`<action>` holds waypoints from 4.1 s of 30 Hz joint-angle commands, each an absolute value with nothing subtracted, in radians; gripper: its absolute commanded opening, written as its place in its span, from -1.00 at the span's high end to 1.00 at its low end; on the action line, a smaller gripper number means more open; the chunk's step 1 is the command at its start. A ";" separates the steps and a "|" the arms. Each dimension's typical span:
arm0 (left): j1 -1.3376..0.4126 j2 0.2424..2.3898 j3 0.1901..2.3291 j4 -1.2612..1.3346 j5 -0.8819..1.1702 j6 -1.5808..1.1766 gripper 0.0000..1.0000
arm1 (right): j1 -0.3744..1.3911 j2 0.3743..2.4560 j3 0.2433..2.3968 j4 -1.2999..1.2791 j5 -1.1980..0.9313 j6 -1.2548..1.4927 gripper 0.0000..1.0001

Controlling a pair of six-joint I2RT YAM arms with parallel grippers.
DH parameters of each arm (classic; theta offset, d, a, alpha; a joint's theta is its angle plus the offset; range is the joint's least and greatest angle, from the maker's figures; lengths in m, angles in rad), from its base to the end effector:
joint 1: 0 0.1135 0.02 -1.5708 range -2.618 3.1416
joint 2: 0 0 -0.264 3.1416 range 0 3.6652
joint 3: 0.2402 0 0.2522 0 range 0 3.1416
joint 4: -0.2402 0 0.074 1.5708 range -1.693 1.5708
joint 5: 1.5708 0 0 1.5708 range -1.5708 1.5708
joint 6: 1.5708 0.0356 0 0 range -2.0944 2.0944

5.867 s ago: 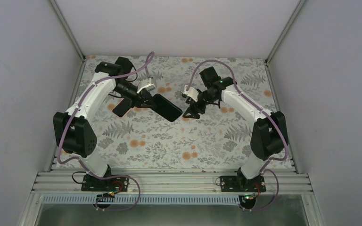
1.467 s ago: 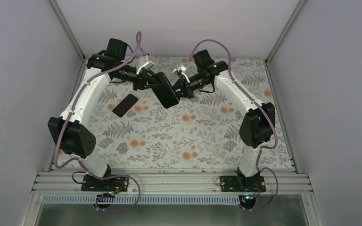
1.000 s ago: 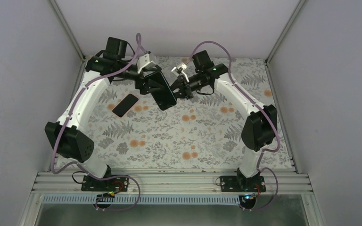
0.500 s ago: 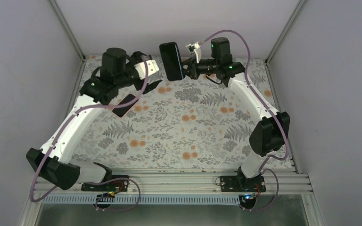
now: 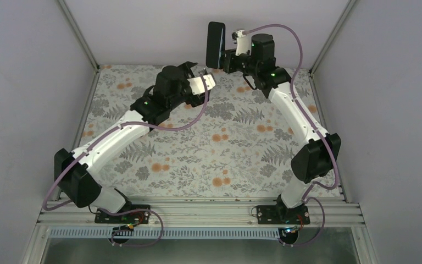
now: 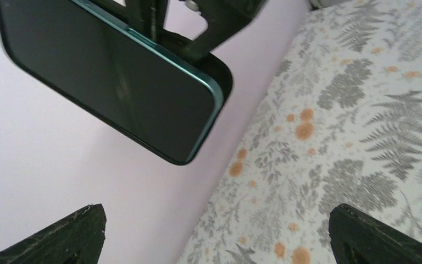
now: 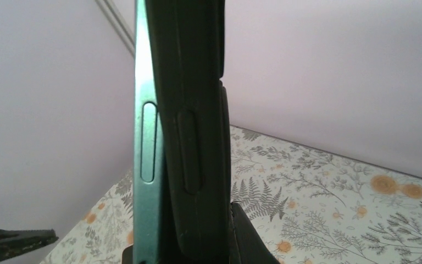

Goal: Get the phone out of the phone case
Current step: Remove the phone case from the phone.

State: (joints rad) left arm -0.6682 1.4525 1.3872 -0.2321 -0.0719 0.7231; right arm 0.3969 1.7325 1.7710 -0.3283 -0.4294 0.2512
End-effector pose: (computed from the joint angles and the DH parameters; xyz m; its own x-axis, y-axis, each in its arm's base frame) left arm 0.2700 -0.2098 0.3875 0.2008 0.6823 -0.7029 0.5751 0.4988 0.6485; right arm 0.3695 0.1710 0.4130 -0.4341 0.0631 -0.8987 -0.6313 0.6903 0.3534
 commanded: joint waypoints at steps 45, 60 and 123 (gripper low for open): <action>-0.749 1.585 1.492 0.047 -0.189 0.612 -1.00 | 0.351 1.691 1.717 -0.194 -0.449 0.380 0.94; -0.747 1.622 1.473 0.103 -0.230 0.610 -1.00 | 0.348 1.688 1.720 -0.187 -0.470 0.389 0.93; -0.785 1.779 1.431 0.713 -0.746 0.945 -1.00 | 0.339 1.617 1.650 -0.085 -0.667 0.574 0.95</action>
